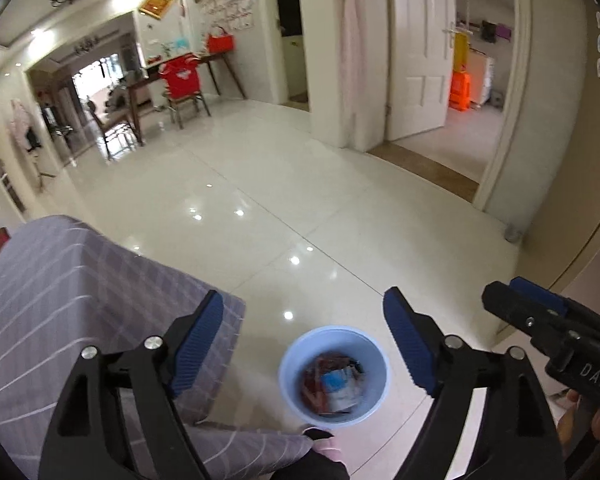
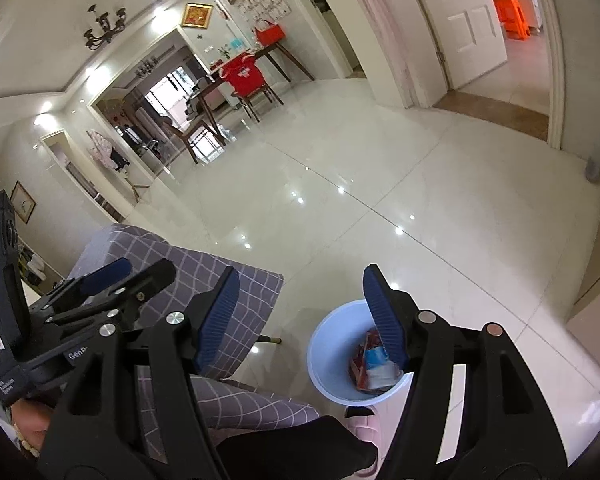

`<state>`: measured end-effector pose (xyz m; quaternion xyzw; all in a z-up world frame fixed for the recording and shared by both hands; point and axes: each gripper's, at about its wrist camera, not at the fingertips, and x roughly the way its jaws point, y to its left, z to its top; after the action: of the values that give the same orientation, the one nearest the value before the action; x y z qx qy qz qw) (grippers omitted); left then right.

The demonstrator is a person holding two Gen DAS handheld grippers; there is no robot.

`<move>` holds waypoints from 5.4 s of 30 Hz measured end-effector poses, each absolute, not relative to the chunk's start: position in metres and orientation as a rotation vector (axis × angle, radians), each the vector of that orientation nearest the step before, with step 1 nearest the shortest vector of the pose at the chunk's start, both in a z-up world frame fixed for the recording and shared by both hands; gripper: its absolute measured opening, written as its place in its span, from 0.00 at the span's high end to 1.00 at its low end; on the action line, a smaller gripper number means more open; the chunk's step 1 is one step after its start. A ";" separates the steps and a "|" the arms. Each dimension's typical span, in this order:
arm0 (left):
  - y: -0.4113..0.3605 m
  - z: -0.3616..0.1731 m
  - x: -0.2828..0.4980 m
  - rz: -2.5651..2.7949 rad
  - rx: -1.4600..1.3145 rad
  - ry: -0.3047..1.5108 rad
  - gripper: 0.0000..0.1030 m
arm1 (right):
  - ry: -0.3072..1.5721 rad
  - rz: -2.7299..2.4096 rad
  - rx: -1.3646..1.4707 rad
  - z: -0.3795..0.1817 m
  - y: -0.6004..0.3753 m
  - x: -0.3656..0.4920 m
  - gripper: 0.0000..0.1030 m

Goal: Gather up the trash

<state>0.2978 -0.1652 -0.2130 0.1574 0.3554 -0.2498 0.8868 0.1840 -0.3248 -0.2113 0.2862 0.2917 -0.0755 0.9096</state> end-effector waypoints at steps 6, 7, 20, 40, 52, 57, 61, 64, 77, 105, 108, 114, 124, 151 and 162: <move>-0.128 -0.161 0.264 -0.435 0.299 0.666 0.16 | 0.542 -0.106 0.532 -0.172 -0.298 0.162 0.36; -0.119 -0.151 0.257 -0.423 0.286 0.653 0.16 | 0.531 -0.099 0.520 -0.165 -0.293 0.158 0.36; -0.046 -0.045 0.151 -0.261 0.196 0.452 0.08 | 0.319 0.023 0.339 -0.073 -0.217 0.074 0.22; -0.015 0.015 0.028 -0.155 0.192 0.262 0.07 | 0.175 0.086 0.269 -0.031 -0.202 -0.014 0.16; -0.019 0.025 0.010 -0.156 0.213 0.227 0.07 | 0.158 0.113 0.263 -0.030 -0.193 -0.026 0.15; -0.019 0.027 0.010 -0.157 0.211 0.228 0.07 | 0.156 0.111 0.256 -0.032 -0.194 -0.027 0.15; -0.019 0.028 0.008 -0.157 0.209 0.231 0.07 | 0.153 0.109 0.259 -0.033 -0.193 -0.029 0.15; -0.019 0.028 0.008 -0.155 0.210 0.233 0.07 | 0.154 0.110 0.260 -0.033 -0.193 -0.029 0.15; -0.022 0.029 0.009 -0.156 0.213 0.235 0.07 | 0.154 0.108 0.261 -0.033 -0.194 -0.029 0.15; -0.021 0.023 0.010 -0.158 0.224 0.239 0.07 | 0.158 0.107 0.268 -0.036 -0.193 -0.029 0.14; -0.021 0.023 0.011 -0.158 0.224 0.239 0.07 | 0.157 0.107 0.267 -0.035 -0.193 -0.029 0.14; -0.021 0.024 0.010 -0.157 0.225 0.240 0.07 | 0.158 0.107 0.268 -0.037 -0.193 -0.029 0.14; -0.021 0.026 0.010 -0.157 0.227 0.241 0.07 | 0.162 0.108 0.273 -0.041 -0.193 -0.030 0.14; -0.018 0.030 0.010 -0.159 0.232 0.243 0.07 | 0.167 0.110 0.276 -0.044 -0.189 -0.030 0.14; -0.019 0.034 0.010 -0.159 0.232 0.243 0.07 | 0.168 0.109 0.277 -0.041 -0.189 -0.030 0.14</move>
<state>0.0099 -0.0186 0.0335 0.1154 0.1206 -0.0789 0.9828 -0.0297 -0.1886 -0.0408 0.1380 0.0837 0.0543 0.9854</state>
